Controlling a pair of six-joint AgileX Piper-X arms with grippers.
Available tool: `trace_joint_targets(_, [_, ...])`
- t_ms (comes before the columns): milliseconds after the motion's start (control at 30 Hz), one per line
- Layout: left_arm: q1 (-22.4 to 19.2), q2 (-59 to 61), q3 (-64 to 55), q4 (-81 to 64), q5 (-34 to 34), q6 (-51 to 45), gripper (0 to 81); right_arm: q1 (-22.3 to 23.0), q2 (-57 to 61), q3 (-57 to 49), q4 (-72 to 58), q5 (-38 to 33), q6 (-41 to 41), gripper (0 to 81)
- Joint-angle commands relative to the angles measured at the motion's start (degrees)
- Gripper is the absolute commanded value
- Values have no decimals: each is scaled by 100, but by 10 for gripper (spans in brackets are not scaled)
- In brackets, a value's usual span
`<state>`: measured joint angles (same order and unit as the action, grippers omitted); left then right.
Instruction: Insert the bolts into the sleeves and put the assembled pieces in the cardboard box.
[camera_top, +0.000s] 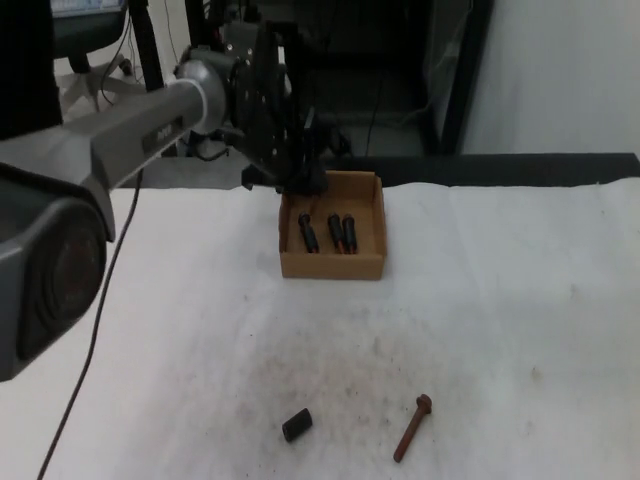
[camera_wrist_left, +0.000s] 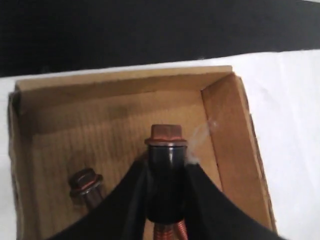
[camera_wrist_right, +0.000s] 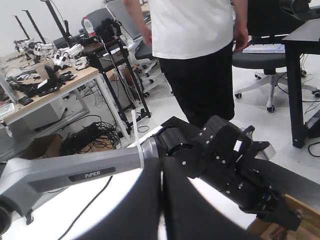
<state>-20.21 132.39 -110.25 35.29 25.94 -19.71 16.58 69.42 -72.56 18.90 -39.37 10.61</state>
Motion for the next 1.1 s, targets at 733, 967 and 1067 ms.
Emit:
trace_joint_targets(733, [-110,-122,-693,1122,107,566,3,-75,-72,-37,183,-2,-234,8])
trace_joint_targets(967, [-193,-894,-696,2828,-724,2422,3,-75,-72,-37,1390,1068,-1185,8])
trace_joint_targets(1067, [-254,-1311,-557,3404,-1174,2697,3,-75,-72,-22,1659,1552,-1286,8])
